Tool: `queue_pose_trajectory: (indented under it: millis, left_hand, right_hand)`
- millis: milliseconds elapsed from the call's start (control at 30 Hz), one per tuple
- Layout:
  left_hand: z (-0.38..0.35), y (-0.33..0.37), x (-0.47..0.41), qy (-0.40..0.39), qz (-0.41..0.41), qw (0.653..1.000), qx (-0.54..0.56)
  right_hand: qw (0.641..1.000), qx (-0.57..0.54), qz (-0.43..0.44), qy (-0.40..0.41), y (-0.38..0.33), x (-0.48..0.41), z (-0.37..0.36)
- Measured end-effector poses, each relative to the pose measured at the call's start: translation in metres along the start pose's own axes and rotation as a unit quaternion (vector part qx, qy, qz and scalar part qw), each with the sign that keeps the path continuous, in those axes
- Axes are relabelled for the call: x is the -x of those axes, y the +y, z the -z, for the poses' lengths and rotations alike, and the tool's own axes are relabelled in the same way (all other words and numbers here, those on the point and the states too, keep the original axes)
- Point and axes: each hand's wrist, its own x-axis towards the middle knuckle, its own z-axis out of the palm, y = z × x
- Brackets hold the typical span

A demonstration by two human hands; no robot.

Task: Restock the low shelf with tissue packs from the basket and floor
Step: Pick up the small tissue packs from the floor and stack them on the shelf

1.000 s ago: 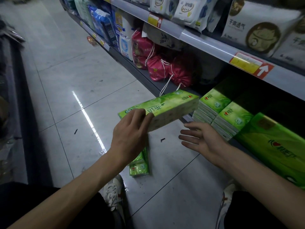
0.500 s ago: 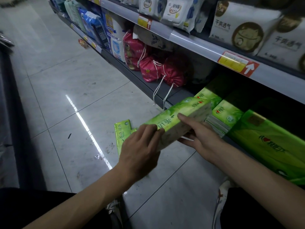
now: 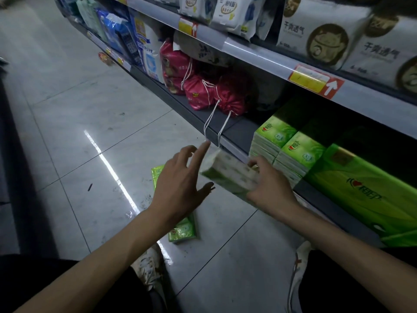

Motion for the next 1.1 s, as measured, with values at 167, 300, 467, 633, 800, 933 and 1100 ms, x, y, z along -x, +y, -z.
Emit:
queue_pose_trajectory:
  millis: [167,300,467,633,800,933,1100]
  left_hand:
    - [-0.007,-0.002,0.004,-0.096,-0.04,0.994,-0.038]
    - [-0.023,0.002,0.017,-0.111,-0.071,0.99,-0.059]
    - [-0.026,0.006,0.03,-0.078,-0.083,0.993,-0.013]
    - [-0.013,0.013,0.032,-0.055,0.051,0.991,0.113]
    - [-0.015,-0.005,0.04,-0.133,0.303,0.903,0.273]
    - [-0.007,-0.014,0.036,-0.1,0.424,0.783,0.444]
    - [0.014,-0.008,0.025,-0.084,0.438,0.698,0.56]
  right_hand:
    - [0.968,0.187,0.166,0.012,0.008,0.005,-0.01]
    - [0.937,0.264,0.229,0.01,0.008,0.005,-0.013]
    - [0.921,0.294,0.256,0.024,0.009,0.005,-0.012]
    - [0.933,0.282,0.222,0.036,0.016,0.001,-0.009]
    - [0.953,0.241,0.172,0.058,0.021,0.002,-0.011]
    - [0.965,0.226,0.127,0.042,0.018,0.005,-0.011]
    - [0.993,0.107,0.007,0.047,-0.004,0.013,-0.002]
